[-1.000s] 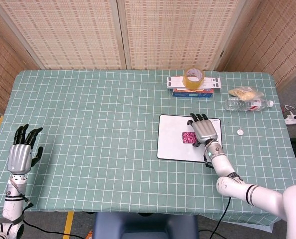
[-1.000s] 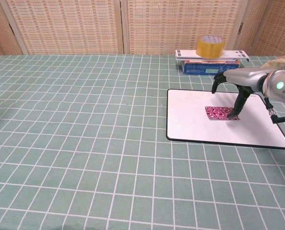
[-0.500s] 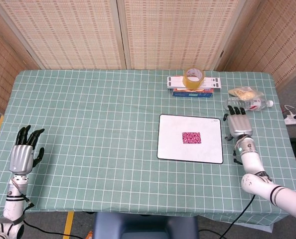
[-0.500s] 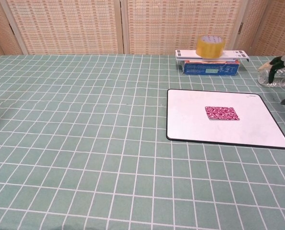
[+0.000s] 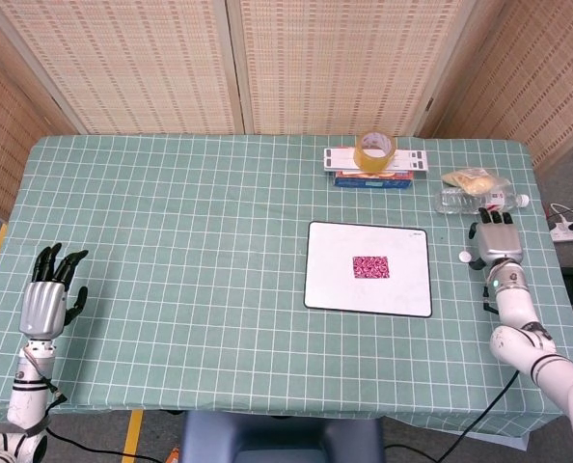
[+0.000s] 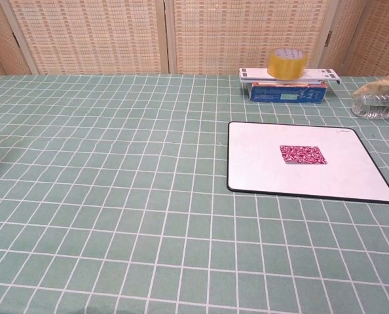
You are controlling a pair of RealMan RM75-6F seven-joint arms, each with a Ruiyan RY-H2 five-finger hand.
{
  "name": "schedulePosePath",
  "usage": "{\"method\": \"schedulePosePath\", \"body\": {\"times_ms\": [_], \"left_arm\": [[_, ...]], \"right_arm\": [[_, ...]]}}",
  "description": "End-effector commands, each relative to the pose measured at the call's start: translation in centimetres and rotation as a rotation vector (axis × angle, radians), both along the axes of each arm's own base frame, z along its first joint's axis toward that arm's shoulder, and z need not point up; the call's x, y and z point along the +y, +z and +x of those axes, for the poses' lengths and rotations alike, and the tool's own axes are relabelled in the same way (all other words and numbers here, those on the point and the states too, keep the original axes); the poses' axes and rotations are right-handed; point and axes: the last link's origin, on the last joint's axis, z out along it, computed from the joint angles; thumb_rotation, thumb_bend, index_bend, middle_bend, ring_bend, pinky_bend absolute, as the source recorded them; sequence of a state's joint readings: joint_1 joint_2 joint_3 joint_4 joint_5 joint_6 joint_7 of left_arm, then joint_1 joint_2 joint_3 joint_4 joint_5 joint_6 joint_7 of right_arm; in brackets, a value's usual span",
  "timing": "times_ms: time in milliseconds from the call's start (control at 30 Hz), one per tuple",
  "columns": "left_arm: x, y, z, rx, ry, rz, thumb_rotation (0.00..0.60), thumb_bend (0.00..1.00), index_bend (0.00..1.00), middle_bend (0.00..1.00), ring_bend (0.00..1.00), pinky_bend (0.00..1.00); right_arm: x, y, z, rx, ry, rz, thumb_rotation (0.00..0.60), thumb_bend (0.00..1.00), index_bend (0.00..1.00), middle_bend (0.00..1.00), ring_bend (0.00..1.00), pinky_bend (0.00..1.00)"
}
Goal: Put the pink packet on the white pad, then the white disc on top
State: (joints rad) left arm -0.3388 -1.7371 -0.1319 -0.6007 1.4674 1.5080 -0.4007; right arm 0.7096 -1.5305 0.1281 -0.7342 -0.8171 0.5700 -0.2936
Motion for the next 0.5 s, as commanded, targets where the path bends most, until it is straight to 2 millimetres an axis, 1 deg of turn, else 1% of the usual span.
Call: {"method": "schedulePosePath", "body": {"times_ms": [33,200,500], "left_arm": [[0.09,-0.02,-0.16,-0.001,0.009,-0.004,0.600,0.40,0.18,0.22,0.00,0.00],[0.07,0.05,-0.15,-0.006,0.007,-0.003,0.600,0.39,0.18,0.22,0.00,0.00],[0.02,0.12,-0.17,-0.017,0.006,-0.007,0.600,0.39,0.18,0.22,0.00,0.00]], "right_arm": [[-0.08,-0.88,-0.23,-0.005,-0.004,0.018,0.600,0.22,0.39,0.00,0.00,0.00],[-0.20,-1.33,-0.41,-0.006,-0.003,0.020,0.600,0.22,0.40,0.00,0.00,0.00],[-0.26,-1.43,-0.83,0.000,-0.011,0.016,0.600,0.23,0.41,0.00,0.00,0.00]]}}
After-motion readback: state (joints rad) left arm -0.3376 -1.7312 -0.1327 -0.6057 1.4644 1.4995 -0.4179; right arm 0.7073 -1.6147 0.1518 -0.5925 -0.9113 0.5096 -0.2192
